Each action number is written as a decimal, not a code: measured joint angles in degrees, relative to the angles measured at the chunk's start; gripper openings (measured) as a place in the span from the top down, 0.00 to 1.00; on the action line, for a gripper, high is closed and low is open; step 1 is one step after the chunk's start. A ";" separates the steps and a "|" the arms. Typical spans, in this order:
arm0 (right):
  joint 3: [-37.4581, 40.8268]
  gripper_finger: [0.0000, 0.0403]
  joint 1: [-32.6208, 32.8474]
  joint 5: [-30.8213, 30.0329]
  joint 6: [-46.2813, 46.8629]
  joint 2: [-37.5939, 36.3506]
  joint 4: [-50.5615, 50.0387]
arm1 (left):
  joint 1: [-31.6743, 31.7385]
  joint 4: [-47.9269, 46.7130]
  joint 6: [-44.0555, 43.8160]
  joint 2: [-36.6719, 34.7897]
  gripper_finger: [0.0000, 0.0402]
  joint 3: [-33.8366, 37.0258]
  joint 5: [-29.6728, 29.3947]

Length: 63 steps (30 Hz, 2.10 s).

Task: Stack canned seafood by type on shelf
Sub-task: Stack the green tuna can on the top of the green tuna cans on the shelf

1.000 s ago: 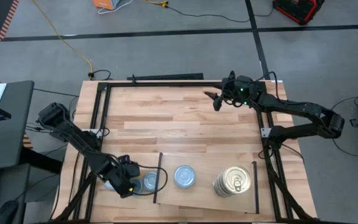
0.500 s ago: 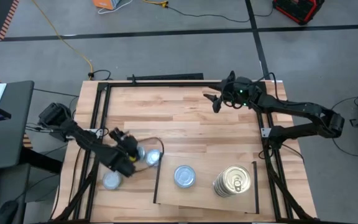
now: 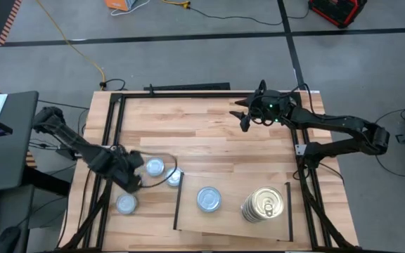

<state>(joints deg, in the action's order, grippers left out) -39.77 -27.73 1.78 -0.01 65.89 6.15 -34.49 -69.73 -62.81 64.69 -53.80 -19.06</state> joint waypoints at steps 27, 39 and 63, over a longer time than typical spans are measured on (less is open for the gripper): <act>-0.02 0.33 -0.02 0.03 -0.02 0.00 0.33 | -10.77 3.32 6.29 26.65 0.25 5.13 -2.62; -0.02 0.33 1.99 3.10 1.03 0.00 -1.01 | 4.25 -15.18 -3.69 25.32 0.25 4.83 -26.85; -0.07 0.33 3.01 7.66 1.75 2.41 0.50 | 31.92 18.04 31.46 -1.33 0.36 3.50 -23.00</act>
<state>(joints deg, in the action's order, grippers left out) -39.83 -24.72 9.44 1.74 68.29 6.65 -2.57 -51.69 -31.36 63.36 -50.30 -42.06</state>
